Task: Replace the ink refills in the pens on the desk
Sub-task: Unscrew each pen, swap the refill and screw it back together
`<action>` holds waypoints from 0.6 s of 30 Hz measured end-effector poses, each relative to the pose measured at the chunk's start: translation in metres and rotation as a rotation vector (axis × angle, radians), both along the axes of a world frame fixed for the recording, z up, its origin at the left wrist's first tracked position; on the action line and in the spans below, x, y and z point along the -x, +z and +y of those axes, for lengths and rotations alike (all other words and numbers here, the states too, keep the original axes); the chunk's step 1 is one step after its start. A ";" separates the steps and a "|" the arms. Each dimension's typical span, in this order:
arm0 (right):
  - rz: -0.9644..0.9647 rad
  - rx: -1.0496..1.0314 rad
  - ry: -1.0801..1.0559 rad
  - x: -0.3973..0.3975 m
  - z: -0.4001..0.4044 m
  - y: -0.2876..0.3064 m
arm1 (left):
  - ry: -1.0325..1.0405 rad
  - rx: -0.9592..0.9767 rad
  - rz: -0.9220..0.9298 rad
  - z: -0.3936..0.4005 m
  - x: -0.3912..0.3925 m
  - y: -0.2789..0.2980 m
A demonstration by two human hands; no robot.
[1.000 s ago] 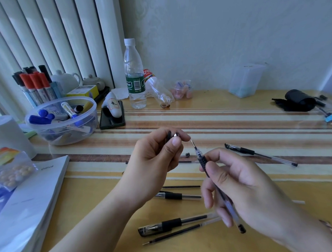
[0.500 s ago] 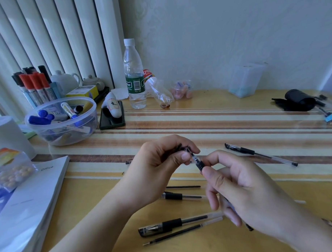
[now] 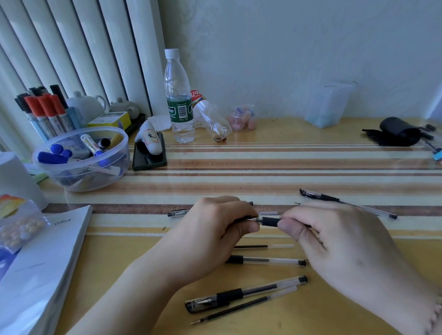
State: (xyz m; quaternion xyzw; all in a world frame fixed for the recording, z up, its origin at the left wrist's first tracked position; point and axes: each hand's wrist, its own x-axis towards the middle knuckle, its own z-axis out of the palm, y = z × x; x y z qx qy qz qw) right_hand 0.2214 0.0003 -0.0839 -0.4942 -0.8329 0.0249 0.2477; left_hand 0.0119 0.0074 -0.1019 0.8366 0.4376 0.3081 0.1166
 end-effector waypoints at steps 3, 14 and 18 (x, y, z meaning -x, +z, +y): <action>0.025 0.083 0.026 0.001 -0.001 0.000 | 0.009 0.003 0.000 0.000 0.000 0.001; 0.007 0.082 0.013 0.001 0.001 0.002 | -0.002 -0.005 0.012 0.000 0.001 0.001; 0.002 0.032 0.026 -0.001 0.004 -0.004 | -0.013 -0.012 0.010 -0.001 0.000 0.001</action>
